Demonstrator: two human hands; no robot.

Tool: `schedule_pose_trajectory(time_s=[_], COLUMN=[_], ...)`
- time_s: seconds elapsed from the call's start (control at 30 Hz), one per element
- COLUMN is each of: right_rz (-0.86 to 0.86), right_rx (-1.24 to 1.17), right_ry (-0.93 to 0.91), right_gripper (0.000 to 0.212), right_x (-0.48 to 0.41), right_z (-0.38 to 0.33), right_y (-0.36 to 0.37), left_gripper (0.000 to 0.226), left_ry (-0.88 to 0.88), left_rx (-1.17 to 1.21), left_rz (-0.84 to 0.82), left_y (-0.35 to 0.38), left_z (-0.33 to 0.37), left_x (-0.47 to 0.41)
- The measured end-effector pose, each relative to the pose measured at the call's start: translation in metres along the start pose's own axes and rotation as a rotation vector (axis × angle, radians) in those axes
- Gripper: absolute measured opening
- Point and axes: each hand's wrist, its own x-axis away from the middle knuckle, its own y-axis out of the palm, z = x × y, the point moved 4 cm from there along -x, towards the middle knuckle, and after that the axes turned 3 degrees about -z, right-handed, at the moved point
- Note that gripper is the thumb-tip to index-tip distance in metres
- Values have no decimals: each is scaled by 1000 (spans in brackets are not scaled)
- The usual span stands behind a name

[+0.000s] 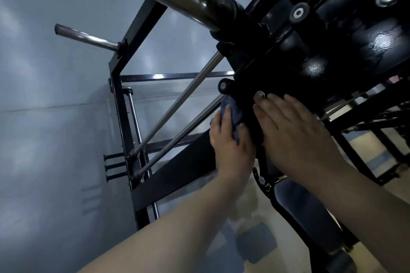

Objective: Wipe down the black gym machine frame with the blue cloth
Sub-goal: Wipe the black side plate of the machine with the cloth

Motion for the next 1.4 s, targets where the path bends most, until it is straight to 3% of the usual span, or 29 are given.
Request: schedule_pose_trajectory(time_s=[0.1, 0.13, 0.27, 0.37, 0.57, 0.67, 0.73, 0.87, 1.0, 1.17, 1.23, 1.33, 1.4], right_rz=[-5, -8, -18, -46, -30, -46, -49, -18, -21, -135, -174, -198, -218], right_rx=[13, 10, 8, 33, 26, 65, 67, 1, -38, 91, 170, 225, 249], right_ry=[6, 14, 27, 59, 92, 98, 114, 103, -79, -91, -109, -147, -180], right_gripper=[56, 55, 54, 57, 62, 62, 63, 57, 55, 60, 64, 69, 69], right_x=[6, 7, 5, 5, 2, 4, 2, -7, -7, -22, -25, -27, -28], right_z=[1, 2, 4, 13, 31, 30, 27, 7, -41, -76, -84, -97, -103], right_y=[2, 3, -3, -7, -22, -21, -21, -16, 9, 44, 52, 63, 70], left_gripper=[52, 52, 45, 46, 54, 51, 52, 61, 55, 45, 40, 51, 54], left_ry=[188, 163, -341, -531, -253, 146, 263, -47, -199, -713, -629, -254, -175], left_rx=[-120, -137, -76, -28, 174, -9, -108, -61, -23, -17, -30, -67, -116], left_rz=[-57, -24, 163, 203, 145, 35, -10, 123, 176, 298, 262, 128, 123], left_y=[-19, -25, -31, -17, 19, 6, -4, -29, -53, -88, -85, -68, -73], left_z=[-33, -49, -74, -51, -1, 1, -27, -89, -132, -190, -178, -151, -160], left_x=[8, 11, 0, -17, -31, 4, 13, -8, -22, -24, -19, -7, -13])
